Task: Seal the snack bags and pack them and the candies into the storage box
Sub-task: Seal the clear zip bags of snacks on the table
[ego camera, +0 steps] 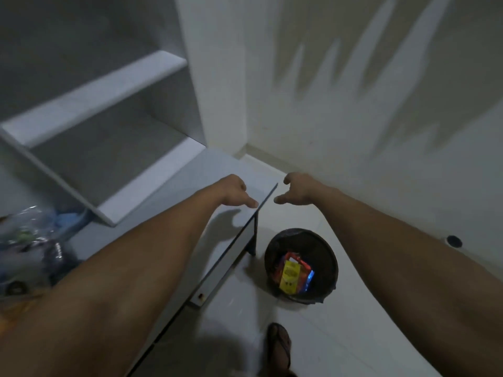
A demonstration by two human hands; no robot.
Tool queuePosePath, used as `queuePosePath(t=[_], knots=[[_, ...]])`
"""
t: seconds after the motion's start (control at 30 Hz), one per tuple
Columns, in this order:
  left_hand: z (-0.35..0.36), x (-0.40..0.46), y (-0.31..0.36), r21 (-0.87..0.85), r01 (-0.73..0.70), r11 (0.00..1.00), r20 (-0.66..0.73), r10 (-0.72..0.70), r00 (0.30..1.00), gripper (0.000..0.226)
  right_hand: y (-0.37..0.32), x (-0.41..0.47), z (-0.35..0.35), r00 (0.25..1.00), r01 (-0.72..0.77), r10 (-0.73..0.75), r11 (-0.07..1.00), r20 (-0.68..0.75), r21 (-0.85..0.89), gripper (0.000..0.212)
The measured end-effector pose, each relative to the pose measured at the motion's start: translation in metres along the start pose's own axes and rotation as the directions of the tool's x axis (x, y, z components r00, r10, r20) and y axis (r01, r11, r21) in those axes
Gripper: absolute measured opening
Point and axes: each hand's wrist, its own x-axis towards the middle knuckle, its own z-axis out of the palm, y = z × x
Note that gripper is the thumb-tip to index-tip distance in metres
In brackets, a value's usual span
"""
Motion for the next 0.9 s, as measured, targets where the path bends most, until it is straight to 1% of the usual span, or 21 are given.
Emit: queuePosePath(t=[0.2,0.3,0.5,0.63,0.73,0.83,0.9], knots=[[-0.045,-0.069,-0.040,0.019,0.018,1.000,-0.083,-0.017,0.996,0.073,-0.078,-0.033,-0.012,0.995,0.104,-0.104,0.991,0.010,-0.079,0.080],[-0.068,-0.105,-0.065,0.012,0.029,1.000,-0.122,-0.027,0.992,0.075,-0.122,-0.048,-0.014,0.987,0.158,-0.157,0.979,0.018,-0.129,0.080],[-0.106,-0.174,-0.125,0.002,0.093,0.996,-0.190,-0.091,0.978,0.069,-0.210,-0.075,-0.007,0.958,0.287,-0.284,0.939,0.044,-0.188,0.080],[-0.120,-0.216,-0.164,0.003,0.131,0.991,-0.241,-0.127,0.962,0.066,-0.262,-0.092,0.002,0.933,0.361,-0.346,0.904,0.104,-0.228,0.081],[-0.126,-0.248,-0.194,-0.024,0.188,0.982,-0.263,-0.188,0.946,0.063,-0.300,-0.103,0.013,0.909,0.415,-0.387,0.876,0.155,-0.246,0.081],[-0.130,-0.273,-0.224,-0.085,0.203,0.976,-0.284,-0.219,0.934,0.048,-0.335,-0.113,0.026,0.883,0.467,-0.424,0.837,0.201,-0.285,0.079],[-0.131,-0.290,-0.239,-0.119,0.215,0.969,-0.302,-0.241,0.922,0.045,-0.355,-0.118,0.033,0.871,0.489,-0.438,0.820,0.223,-0.296,0.078]])
